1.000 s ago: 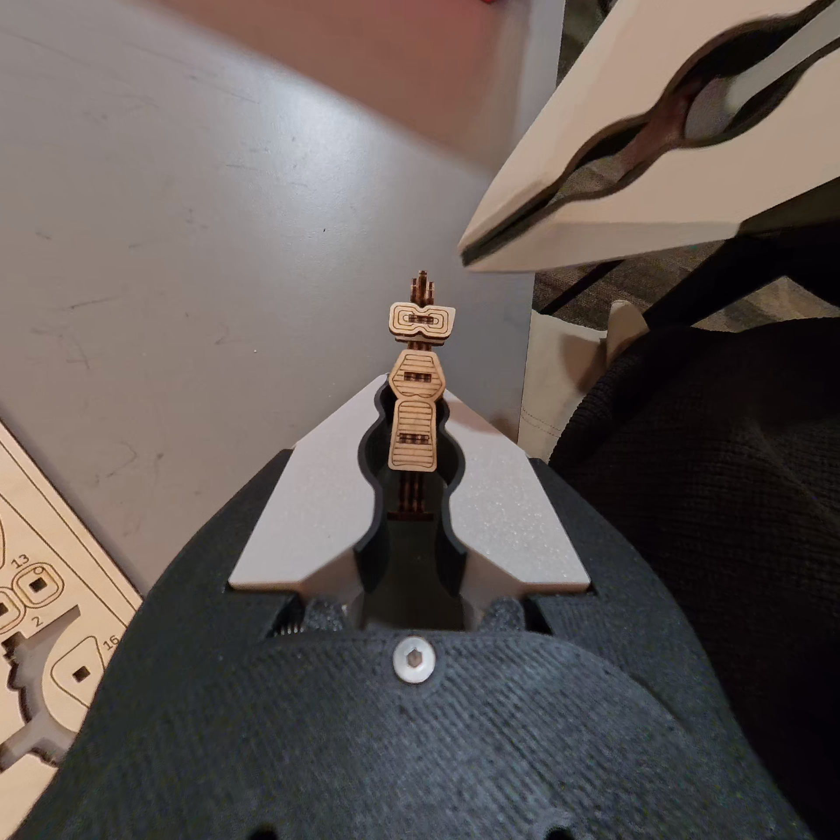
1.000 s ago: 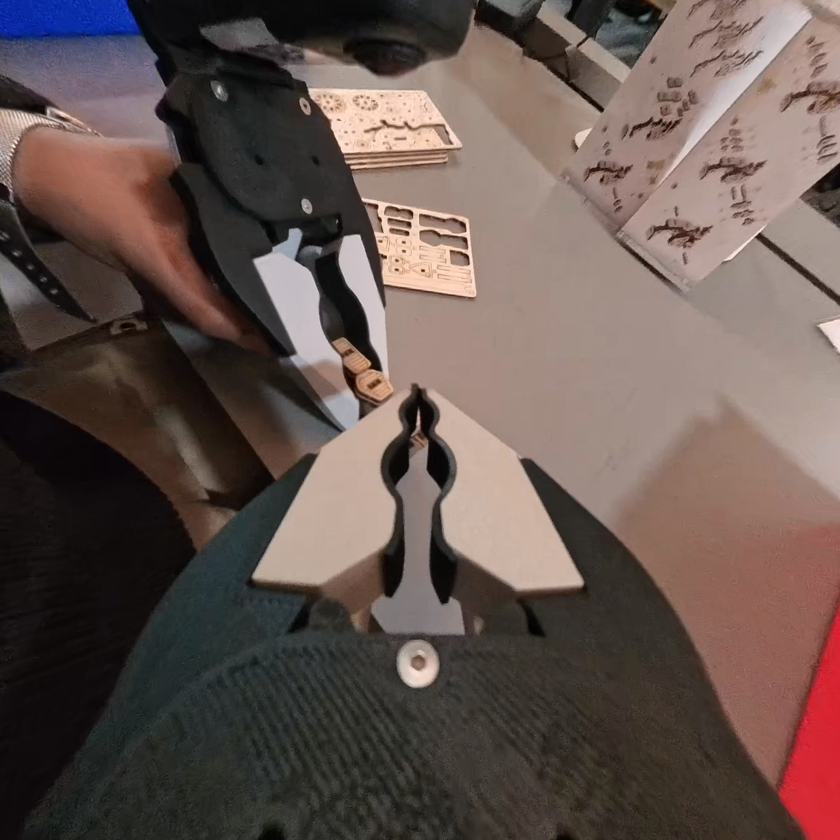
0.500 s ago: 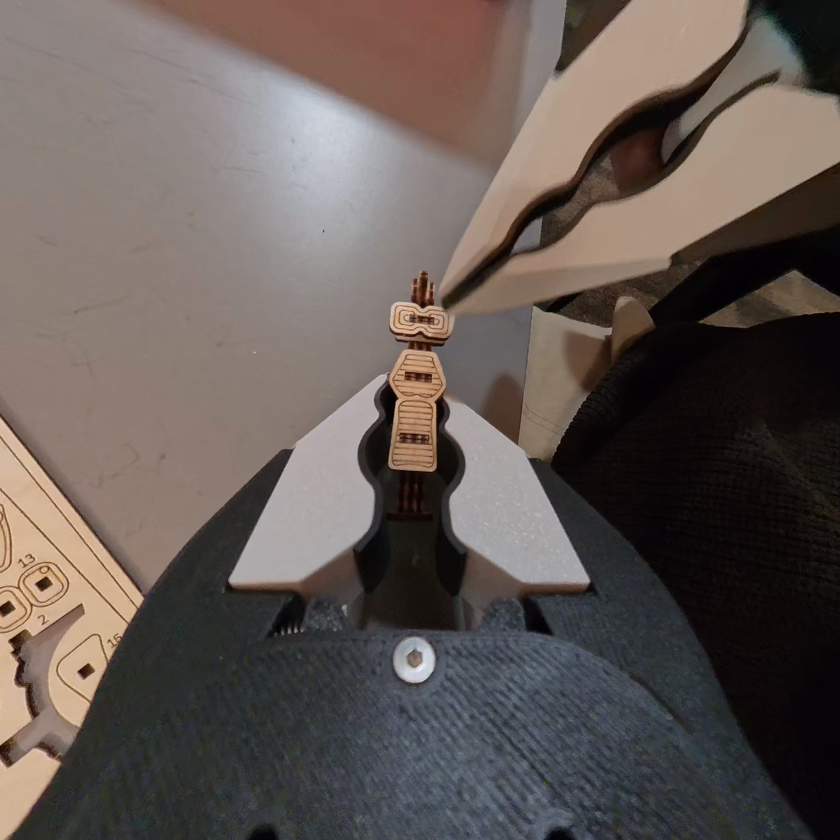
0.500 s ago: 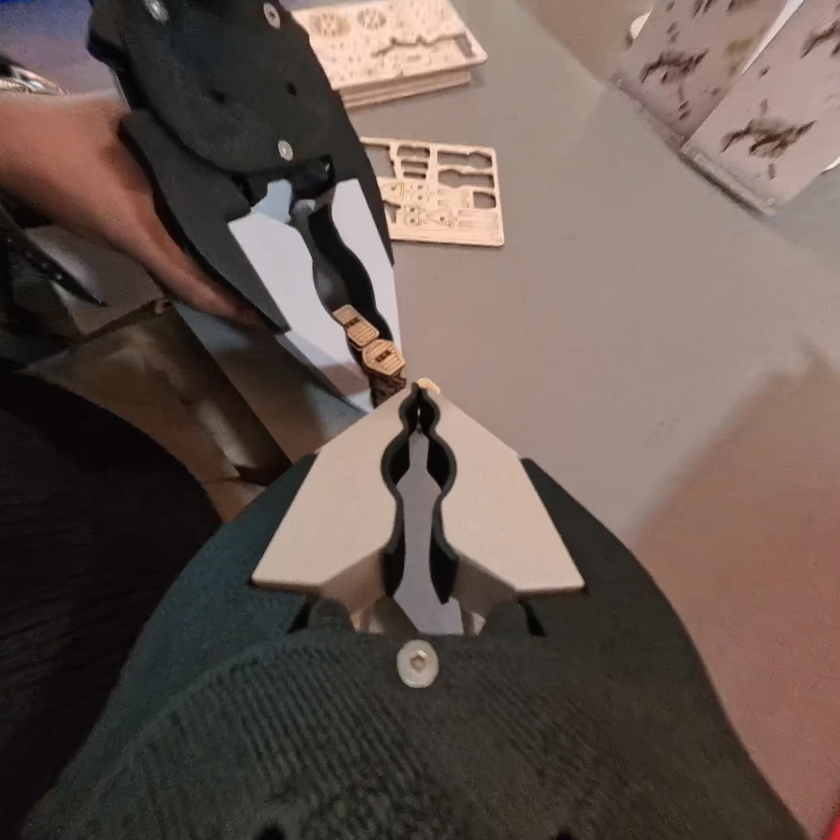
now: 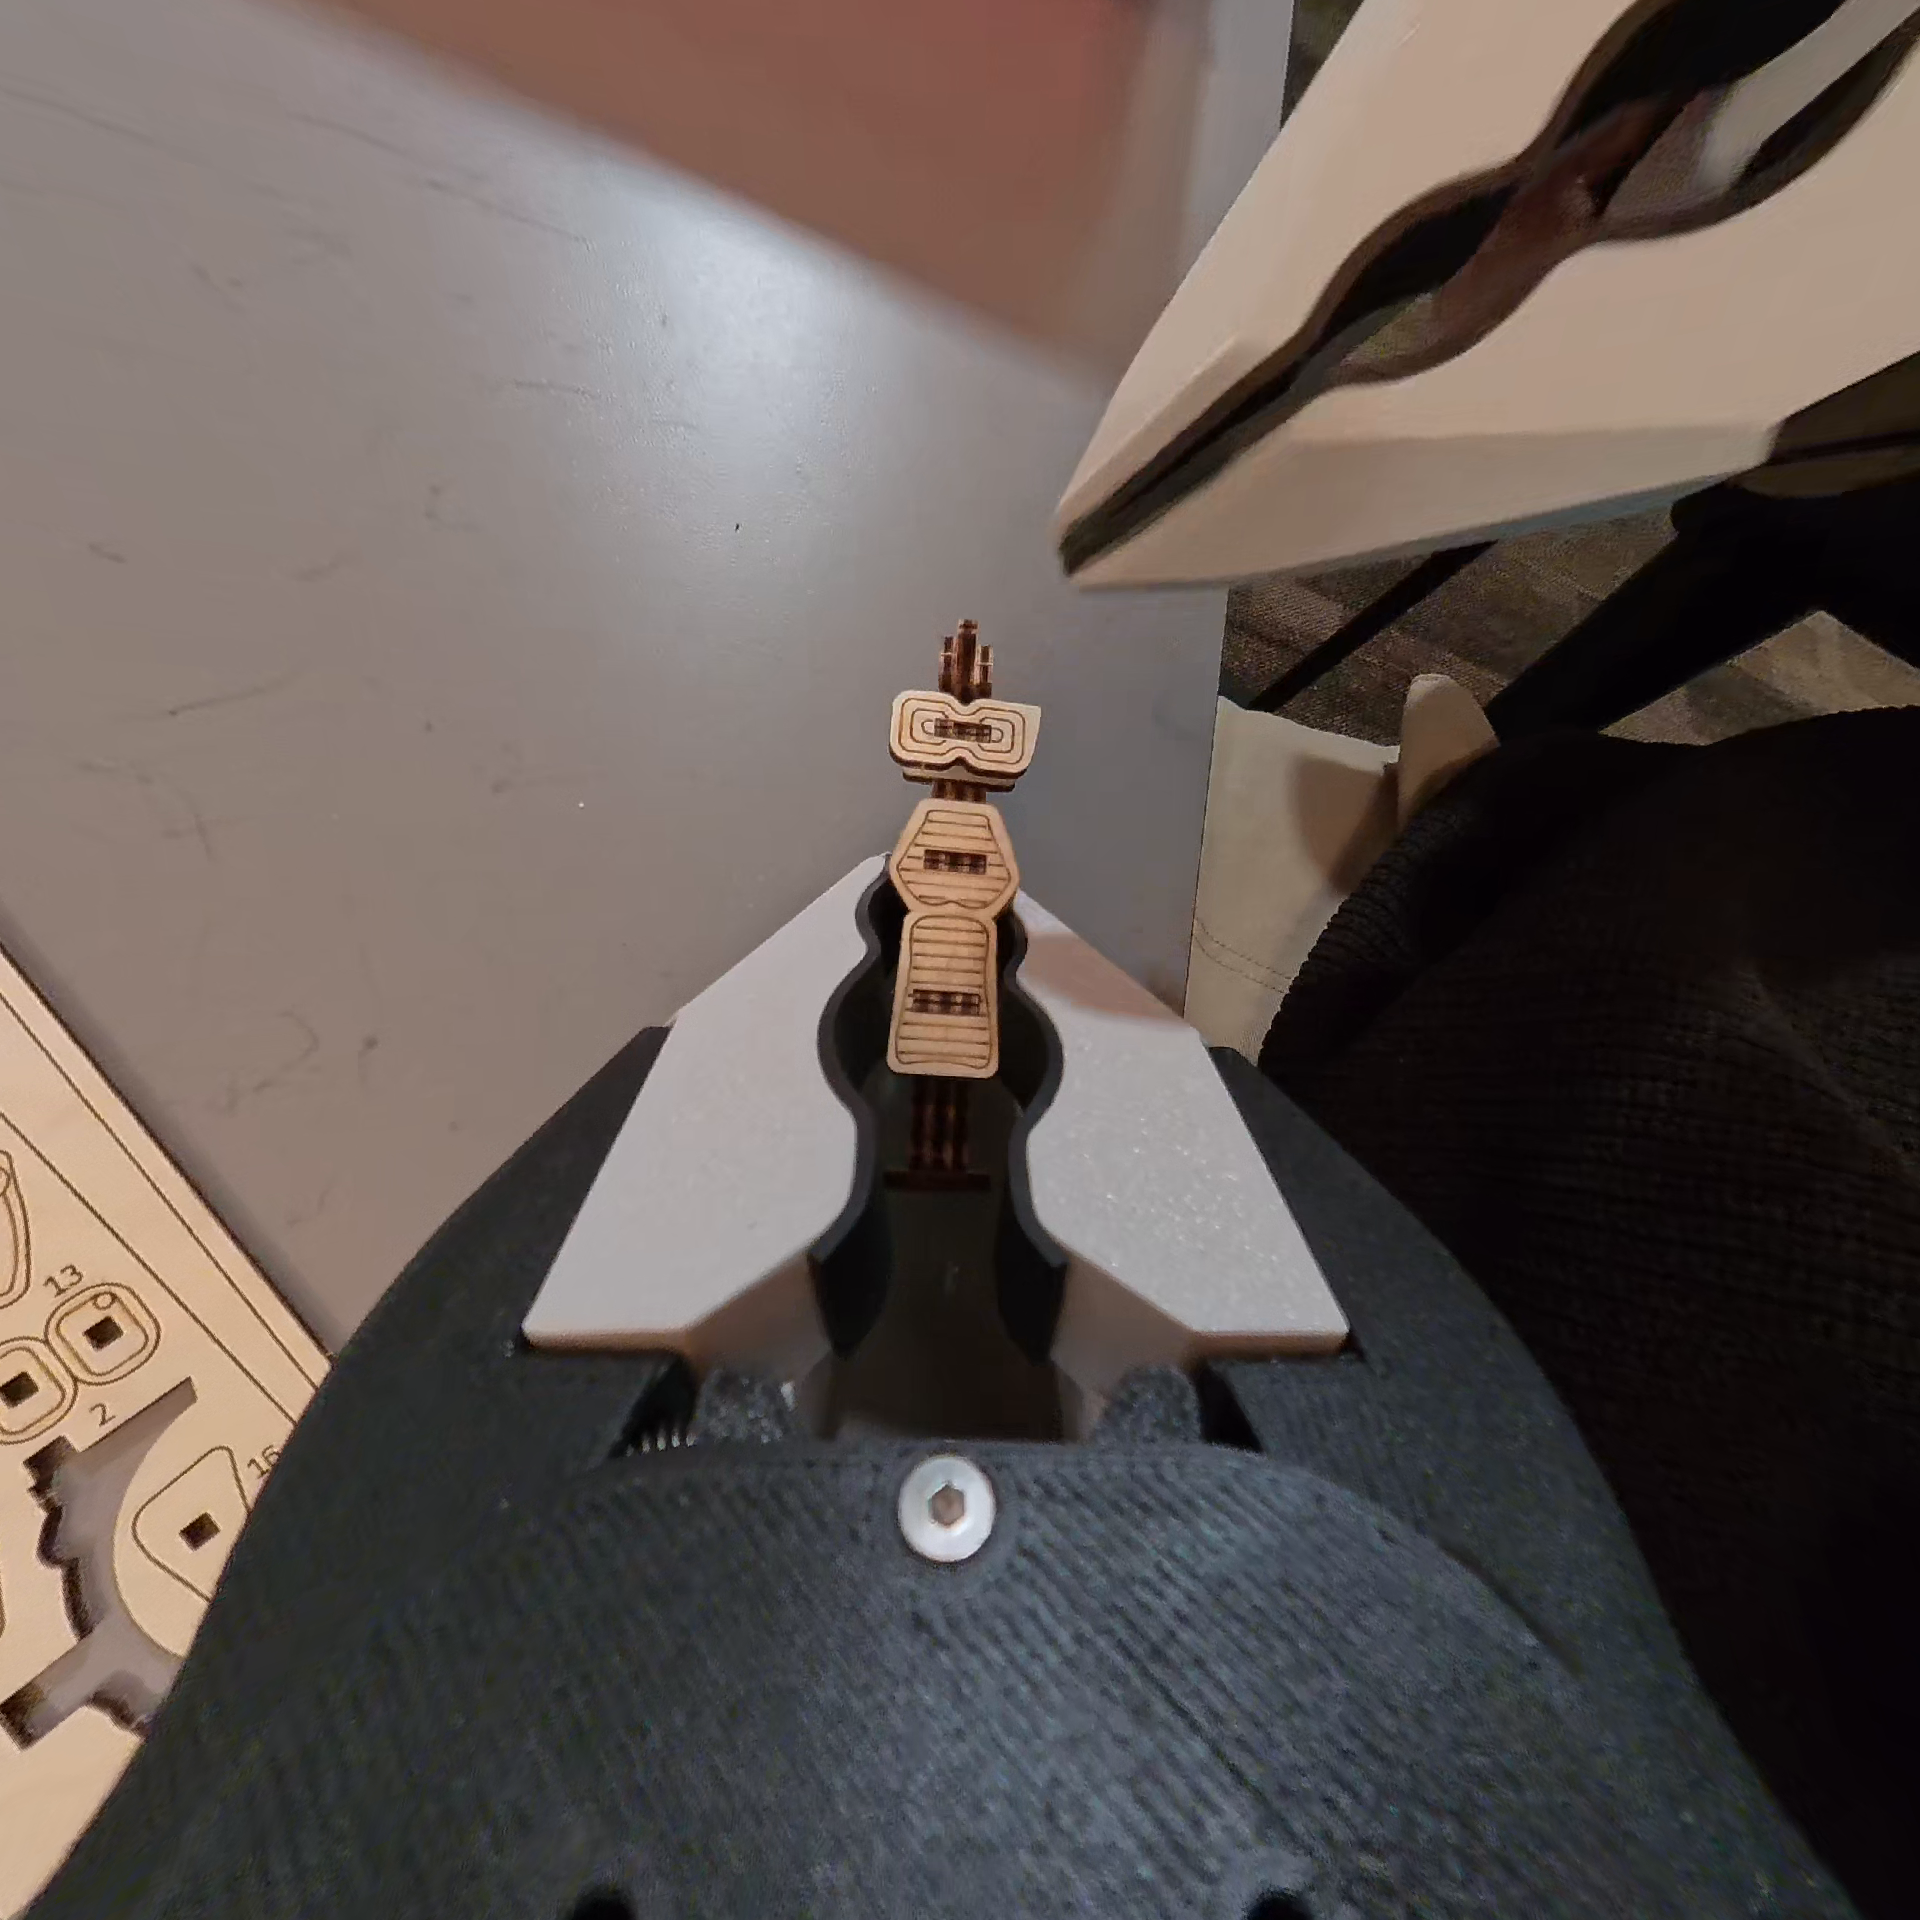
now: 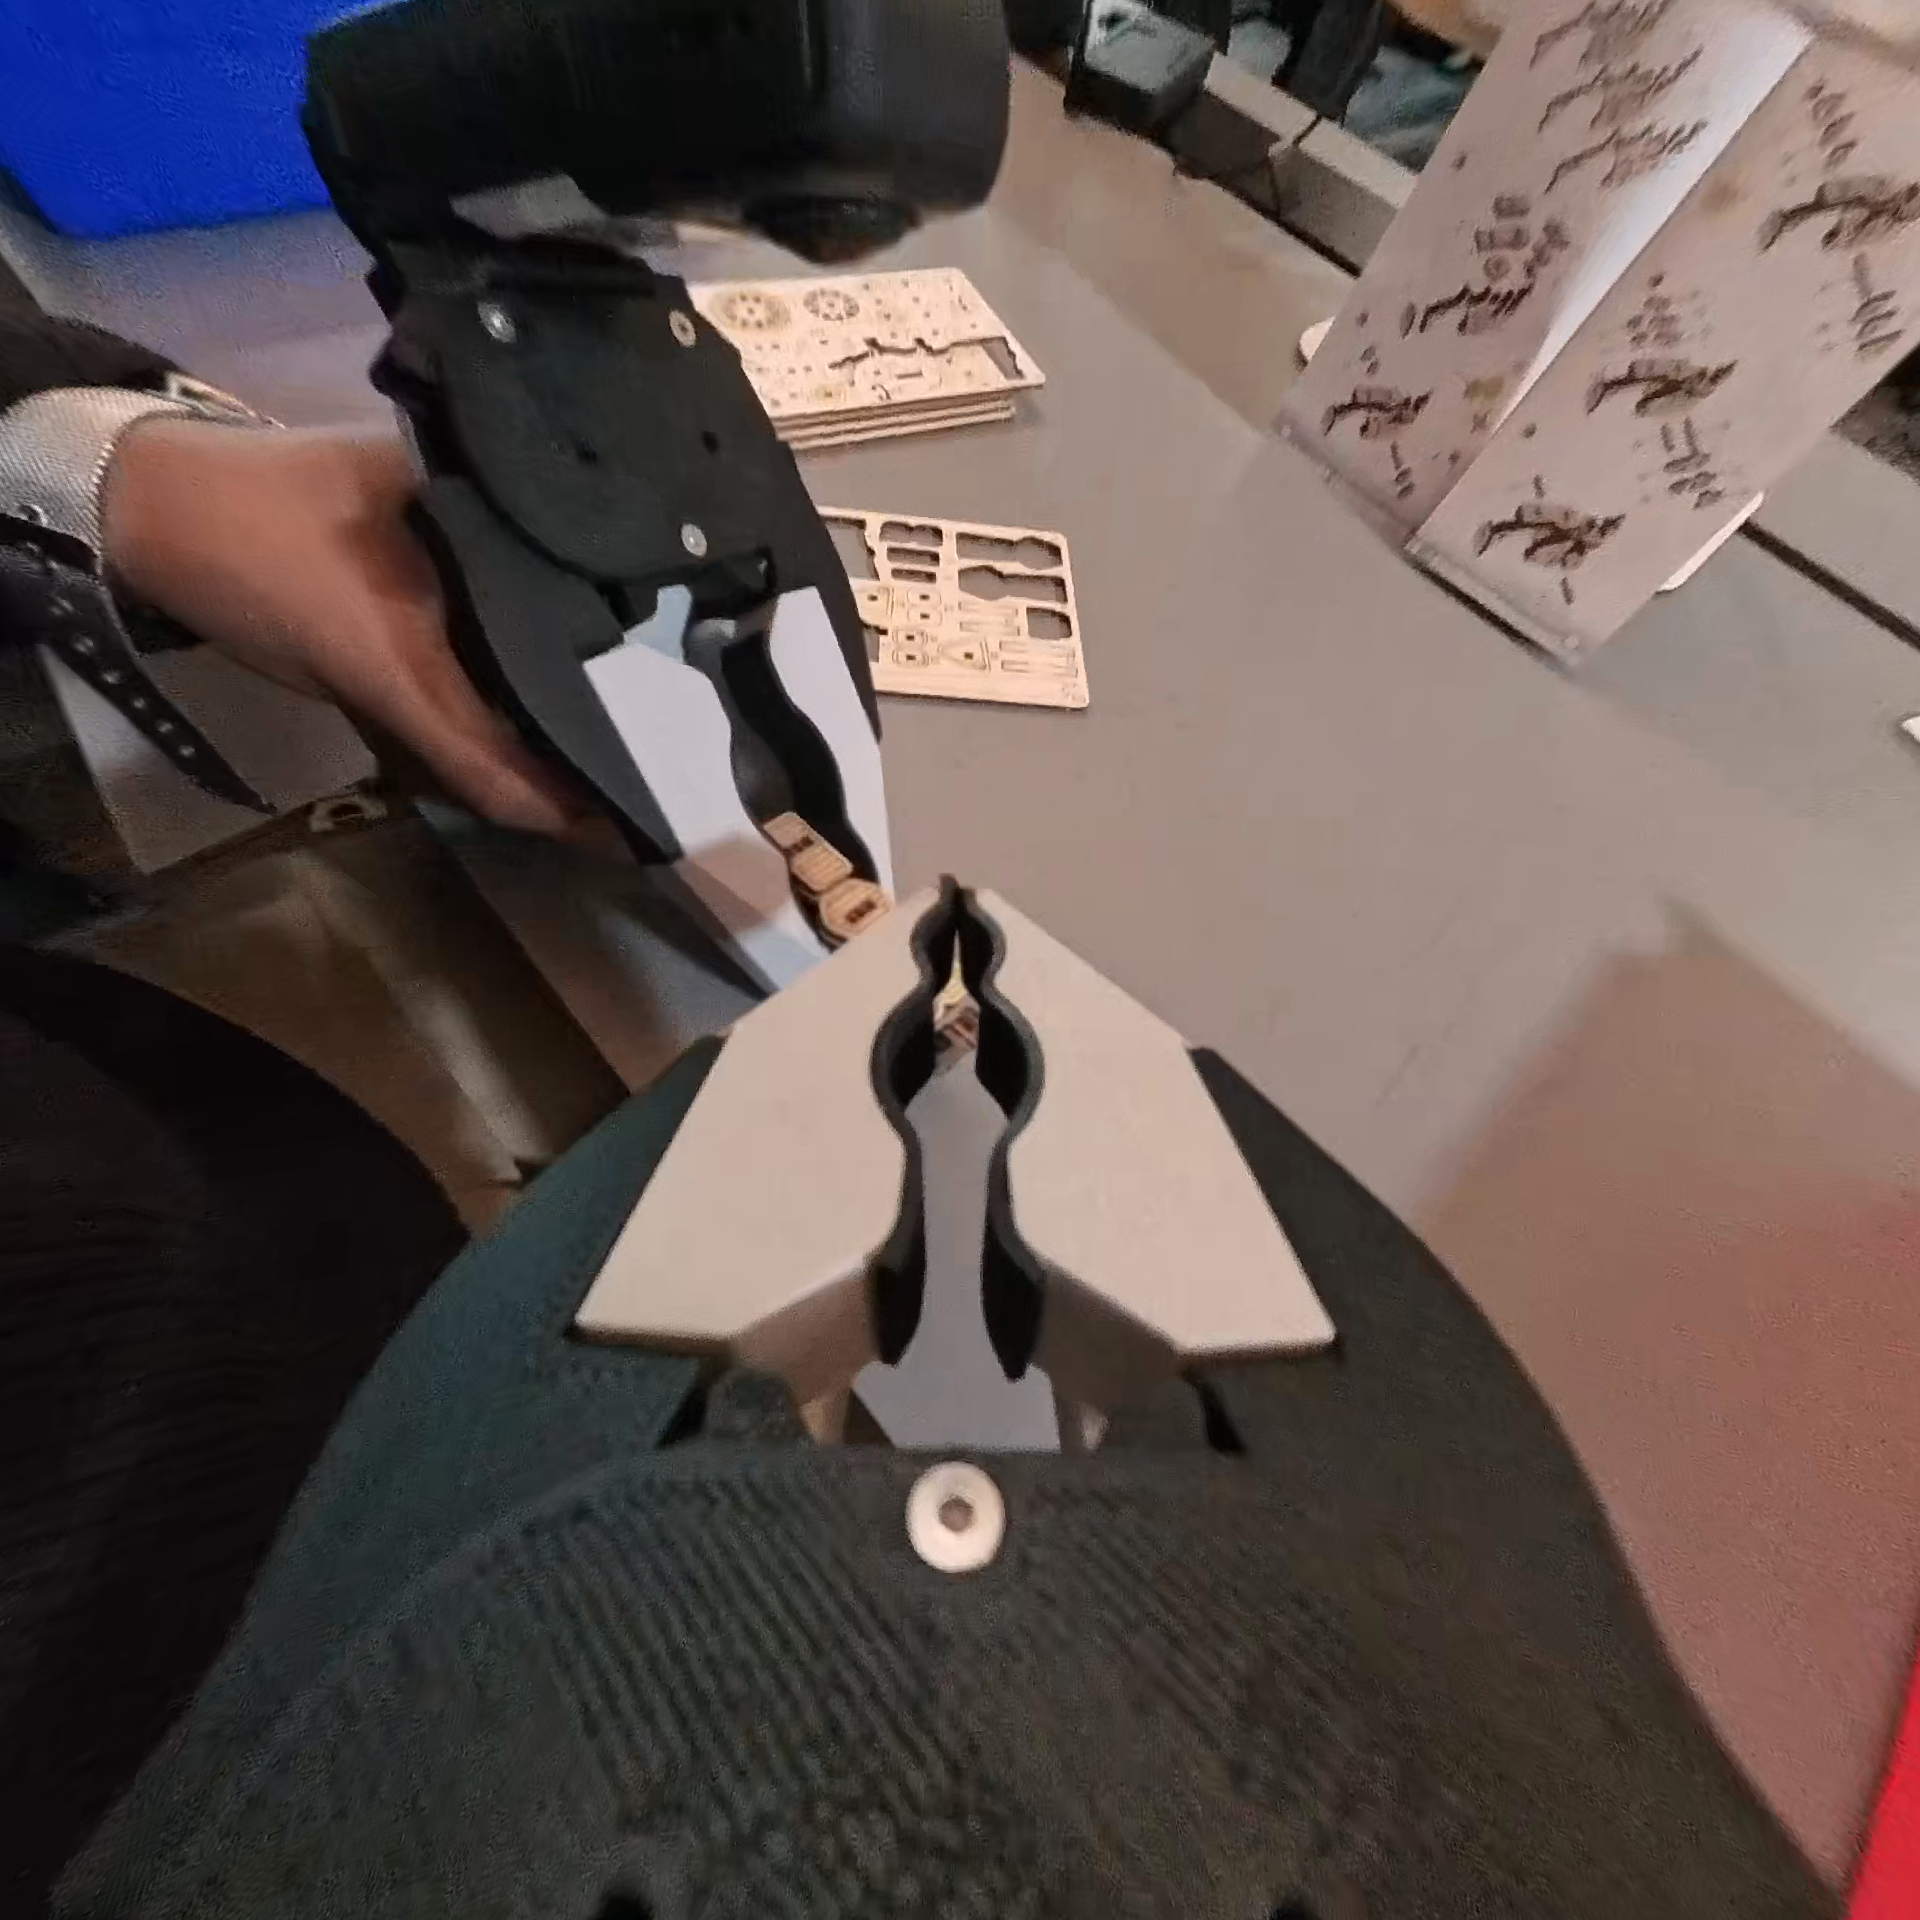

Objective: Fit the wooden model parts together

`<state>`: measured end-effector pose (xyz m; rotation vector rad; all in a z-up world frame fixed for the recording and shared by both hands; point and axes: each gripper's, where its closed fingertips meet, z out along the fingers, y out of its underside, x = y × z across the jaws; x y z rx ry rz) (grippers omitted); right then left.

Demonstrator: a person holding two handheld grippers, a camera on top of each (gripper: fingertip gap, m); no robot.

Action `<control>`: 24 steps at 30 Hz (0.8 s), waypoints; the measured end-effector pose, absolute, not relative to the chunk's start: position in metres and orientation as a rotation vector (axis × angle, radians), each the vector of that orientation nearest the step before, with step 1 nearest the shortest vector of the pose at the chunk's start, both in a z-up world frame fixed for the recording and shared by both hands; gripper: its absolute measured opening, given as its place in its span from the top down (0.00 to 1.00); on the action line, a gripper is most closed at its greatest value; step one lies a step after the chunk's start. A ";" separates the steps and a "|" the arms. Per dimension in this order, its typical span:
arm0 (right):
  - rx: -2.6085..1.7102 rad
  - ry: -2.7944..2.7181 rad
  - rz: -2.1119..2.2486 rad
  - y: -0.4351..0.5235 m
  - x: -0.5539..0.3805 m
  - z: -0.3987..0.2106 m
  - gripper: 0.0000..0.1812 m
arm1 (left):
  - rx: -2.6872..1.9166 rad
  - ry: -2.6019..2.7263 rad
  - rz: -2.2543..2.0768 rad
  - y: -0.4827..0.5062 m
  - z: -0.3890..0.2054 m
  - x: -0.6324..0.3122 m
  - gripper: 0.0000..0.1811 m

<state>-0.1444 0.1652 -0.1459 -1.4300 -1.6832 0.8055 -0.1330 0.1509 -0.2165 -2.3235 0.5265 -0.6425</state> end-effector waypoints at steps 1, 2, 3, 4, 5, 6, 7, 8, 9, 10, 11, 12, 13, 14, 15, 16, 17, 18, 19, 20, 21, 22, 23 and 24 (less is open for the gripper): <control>-1.410 -1.675 0.812 0.163 -0.145 -0.143 1.00 | -2.323 0.527 -0.643 0.151 -0.216 -0.133 0.92; -1.419 -1.697 0.794 0.163 -0.145 -0.149 1.00 | -2.324 0.527 -0.644 0.151 -0.216 -0.133 0.92; -1.478 -1.765 0.753 0.162 -0.143 -0.167 1.00 | -2.324 0.527 -0.643 0.151 -0.216 -0.133 0.92; -1.525 -1.811 0.756 0.158 -0.141 -0.179 1.00 | -2.327 0.518 -0.638 0.152 -0.217 -0.134 0.92; -1.558 -1.820 0.787 0.156 -0.139 -0.181 1.00 | -2.325 0.521 -0.648 0.151 -0.216 -0.133 0.92; -1.578 -1.818 0.784 0.157 -0.137 -0.180 1.00 | -2.324 0.522 -0.644 0.151 -0.216 -0.133 0.92; -1.542 -1.793 0.773 0.161 -0.138 -0.174 1.00 | -2.324 0.522 -0.642 0.151 -0.216 -0.133 0.92; -1.497 -1.767 0.763 0.163 -0.139 -0.165 1.00 | -2.324 0.524 -0.640 0.151 -0.217 -0.133 0.93; -1.464 -1.745 0.766 0.163 -0.139 -0.157 1.00 | -2.324 0.525 -0.638 0.151 -0.216 -0.133 0.92; -1.433 -1.724 0.780 0.162 -0.140 -0.150 1.00 | -2.323 0.526 -0.638 0.151 -0.217 -0.133 0.92; -1.412 -1.713 0.784 0.161 -0.141 -0.146 1.00 | -2.323 0.526 -0.640 0.151 -0.216 -0.133 0.92; -1.424 -1.730 0.764 0.161 -0.141 -0.152 1.00 | -2.323 0.527 -0.640 0.151 -0.216 -0.133 0.92; -1.488 -1.788 0.721 0.163 -0.139 -0.170 1.00 | -2.324 0.526 -0.639 0.151 -0.216 -0.133 0.92; -1.542 -1.819 0.735 0.161 -0.138 -0.181 1.00 | -2.325 0.517 -0.633 0.152 -0.216 -0.134 0.92; -1.582 -1.819 0.790 0.158 -0.136 -0.182 1.00 | -2.324 0.525 -0.643 0.151 -0.216 -0.133 0.92; -1.609 -1.810 0.799 0.160 -0.135 -0.181 1.00 | -2.324 0.529 -0.635 0.151 -0.217 -0.133 0.92; -1.578 -1.780 0.790 0.164 -0.135 -0.173 1.00 | -2.323 0.530 -0.631 0.151 -0.216 -0.133 0.92; -1.536 -1.752 0.787 0.166 -0.135 -0.164 1.00 | -2.323 0.531 -0.630 0.151 -0.216 -0.133 0.92; -1.509 -1.729 0.798 0.167 -0.136 -0.155 1.00 | -2.323 0.532 -0.629 0.151 -0.216 -0.133 0.92; -1.482 -1.709 0.819 0.166 -0.137 -0.147 1.00 | -2.322 0.533 -0.631 0.151 -0.216 -0.133 0.92; -1.454 -1.696 0.836 0.164 -0.138 -0.142 1.00 | -2.321 0.533 -0.634 0.151 -0.216 -0.133 0.92; -1.437 -1.697 0.831 0.163 -0.138 -0.142 1.00 | -2.321 0.534 -0.636 0.151 -0.216 -0.133 0.92; -1.449 -1.723 0.802 0.162 -0.139 -0.151 1.00 | -2.320 0.536 -0.635 0.151 -0.216 -0.133 0.92; -1.509 -1.783 0.746 0.163 -0.137 -0.172 1.00 | -2.318 0.542 -0.632 0.151 -0.216 -0.133 0.92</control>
